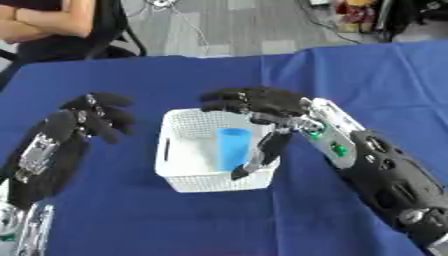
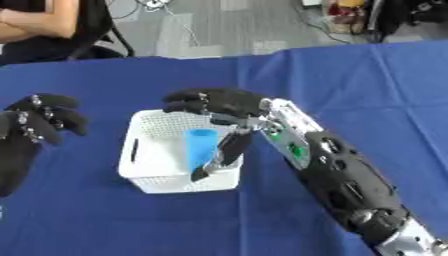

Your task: Pick up objects on the table and place them in the box.

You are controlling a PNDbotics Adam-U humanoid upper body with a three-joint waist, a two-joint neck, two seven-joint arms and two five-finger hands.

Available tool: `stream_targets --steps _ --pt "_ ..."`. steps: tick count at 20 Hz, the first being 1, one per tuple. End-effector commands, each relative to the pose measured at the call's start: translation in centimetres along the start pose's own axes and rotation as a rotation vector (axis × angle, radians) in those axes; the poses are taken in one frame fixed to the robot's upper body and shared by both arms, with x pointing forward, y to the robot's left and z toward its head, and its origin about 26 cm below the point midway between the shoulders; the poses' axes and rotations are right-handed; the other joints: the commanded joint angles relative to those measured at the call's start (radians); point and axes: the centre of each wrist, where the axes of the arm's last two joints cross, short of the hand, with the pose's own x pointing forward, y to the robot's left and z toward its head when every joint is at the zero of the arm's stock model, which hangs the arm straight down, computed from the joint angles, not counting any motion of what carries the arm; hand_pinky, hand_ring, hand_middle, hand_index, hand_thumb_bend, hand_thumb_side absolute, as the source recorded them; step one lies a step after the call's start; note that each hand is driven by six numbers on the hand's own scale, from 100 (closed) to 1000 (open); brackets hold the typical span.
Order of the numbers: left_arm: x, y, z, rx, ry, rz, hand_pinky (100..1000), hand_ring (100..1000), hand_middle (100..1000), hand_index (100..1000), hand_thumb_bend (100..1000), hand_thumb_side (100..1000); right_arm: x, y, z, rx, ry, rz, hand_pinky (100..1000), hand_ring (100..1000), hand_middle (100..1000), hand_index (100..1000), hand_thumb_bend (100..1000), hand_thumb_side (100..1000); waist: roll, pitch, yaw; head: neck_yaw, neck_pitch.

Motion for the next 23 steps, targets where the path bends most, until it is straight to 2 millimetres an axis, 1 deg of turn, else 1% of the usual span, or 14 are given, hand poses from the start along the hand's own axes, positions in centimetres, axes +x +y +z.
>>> stream_targets --steps 1,6,13,14,15,16,17,18,19,20,21,22,23 --pt "0.6 0.3 -0.5 -0.013 -0.029 -0.012 616 653 758 531 141 1000 -0.2 -0.6 0.2 -0.012 -0.005 0.036 1000 1000 1000 1000 936 714 0.001 -0.015 -0.002 -0.002 -0.010" --pt "0.6 0.3 -0.5 -0.014 -0.028 -0.012 616 654 759 531 141 1000 -0.1 -1.0 0.2 -0.029 -0.014 0.050 1000 1000 1000 1000 926 726 0.002 -0.015 -0.004 -0.002 -0.011" --pt "0.6 0.2 -0.5 -0.019 -0.026 -0.010 616 655 760 530 141 1000 0.2 -1.5 0.5 -0.046 -0.017 0.045 1000 1000 1000 1000 932 720 0.001 -0.017 -0.005 -0.002 -0.014" --pt "0.5 0.2 -0.5 -0.019 -0.024 -0.010 617 655 760 530 141 1000 0.2 -1.8 0.7 -0.057 -0.021 0.046 1000 1000 1000 1000 938 732 0.000 -0.017 -0.006 -0.001 -0.015" --pt "0.5 0.2 -0.4 -0.020 -0.022 -0.010 616 655 760 530 141 1000 0.4 -2.2 0.9 -0.069 -0.026 0.047 1000 1000 1000 1000 913 820 -0.001 -0.018 -0.006 0.000 -0.015" --pt "0.5 0.2 -0.4 -0.020 -0.019 -0.009 617 656 761 530 141 1000 0.5 -2.6 1.1 -0.082 -0.033 0.049 1000 1000 1000 1000 950 741 -0.002 -0.018 -0.008 0.002 -0.016" --pt "0.5 0.2 -0.3 -0.020 -0.017 -0.010 617 656 761 530 141 1000 0.7 -3.2 1.5 -0.098 -0.040 0.050 1000 1000 1000 1000 944 740 -0.002 -0.019 -0.009 0.004 -0.017" --pt "0.4 0.2 -0.3 -0.020 -0.014 -0.011 617 656 762 529 141 1000 1.0 -3.7 1.8 -0.110 -0.046 0.044 1000 1000 1000 1000 957 689 -0.003 -0.020 -0.011 0.005 -0.019" --pt "0.4 0.2 -0.2 -0.019 -0.010 -0.012 617 656 762 529 141 1000 1.3 -4.0 2.3 -0.123 -0.058 0.019 1000 1000 1000 1000 961 703 -0.004 -0.021 -0.014 0.007 -0.023" --pt "0.4 0.2 -0.1 -0.018 -0.007 -0.014 617 657 762 529 141 1000 1.6 -4.4 2.8 -0.131 -0.072 -0.017 1000 1000 1000 1000 949 665 -0.005 -0.022 -0.016 0.007 -0.029" --pt "0.3 0.3 0.0 -0.015 -0.003 -0.016 617 657 763 529 141 1000 2.1 -5.1 3.3 -0.141 -0.090 -0.049 1000 993 1000 1000 943 670 -0.005 -0.023 -0.020 0.008 -0.035" --pt "0.3 0.3 0.2 -0.013 0.002 -0.018 617 658 763 529 140 1000 2.7 -6.1 4.0 -0.155 -0.109 -0.079 1000 992 1000 1000 937 675 -0.005 -0.024 -0.024 0.010 -0.039" --pt "0.3 0.3 0.3 -0.011 0.007 -0.020 617 658 763 529 140 1000 3.4 -7.2 4.8 -0.171 -0.128 -0.103 1000 991 1000 1000 932 704 -0.006 -0.026 -0.027 0.010 -0.043"
